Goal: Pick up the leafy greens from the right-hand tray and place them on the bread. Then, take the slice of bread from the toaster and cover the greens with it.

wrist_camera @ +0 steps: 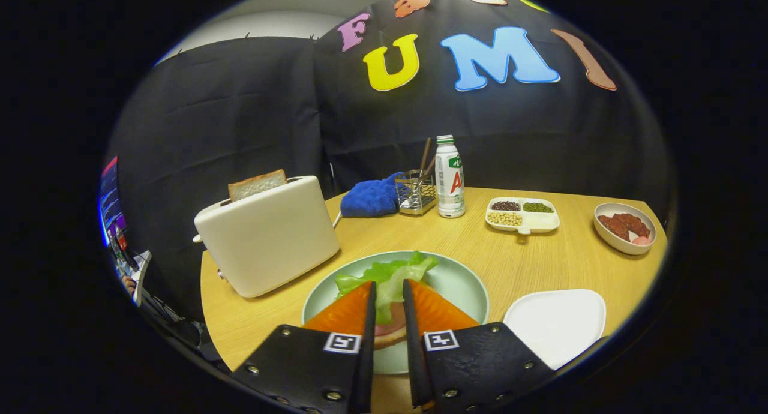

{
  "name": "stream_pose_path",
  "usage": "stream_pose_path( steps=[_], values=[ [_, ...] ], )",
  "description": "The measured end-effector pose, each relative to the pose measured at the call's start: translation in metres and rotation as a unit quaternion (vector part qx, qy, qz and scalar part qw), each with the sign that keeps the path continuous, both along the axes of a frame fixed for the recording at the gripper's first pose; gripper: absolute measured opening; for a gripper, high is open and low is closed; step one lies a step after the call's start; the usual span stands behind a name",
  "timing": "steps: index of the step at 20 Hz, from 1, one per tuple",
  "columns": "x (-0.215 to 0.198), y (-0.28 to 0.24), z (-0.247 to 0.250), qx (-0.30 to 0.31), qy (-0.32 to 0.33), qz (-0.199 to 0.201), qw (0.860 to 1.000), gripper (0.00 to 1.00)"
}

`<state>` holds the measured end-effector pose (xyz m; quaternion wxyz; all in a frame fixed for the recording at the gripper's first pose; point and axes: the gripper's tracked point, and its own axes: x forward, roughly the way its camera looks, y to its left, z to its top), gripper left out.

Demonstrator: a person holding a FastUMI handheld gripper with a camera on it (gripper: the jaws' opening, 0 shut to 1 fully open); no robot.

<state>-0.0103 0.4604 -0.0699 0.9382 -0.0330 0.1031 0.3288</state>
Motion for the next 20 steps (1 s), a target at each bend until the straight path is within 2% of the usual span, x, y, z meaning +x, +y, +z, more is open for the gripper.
stream_pose_path(
  steps=[2, 4, 5, 6, 7, 10, 13, 20],
  values=[
    [0.003, -0.016, 0.011, 0.004, -0.028, -0.035, 0.999, 0.52],
    [-0.006, -0.021, 0.026, 0.037, -0.043, -0.053, 0.997, 0.53],
    [-0.010, -0.023, 0.034, 0.046, -0.047, -0.069, 0.995, 0.62],
    [-0.013, -0.031, 0.039, 0.044, -0.049, -0.095, 0.993, 0.65],
    [-0.015, -0.036, 0.044, 0.038, -0.059, -0.118, 0.991, 0.65],
    [-0.029, -0.036, 0.061, 0.017, -0.099, -0.152, 0.983, 0.65],
    [-0.042, -0.026, 0.058, 0.003, -0.096, -0.176, 0.980, 0.65],
    [-0.064, 0.037, 0.064, 0.047, -0.101, -0.142, 0.984, 0.65]
  ],
)
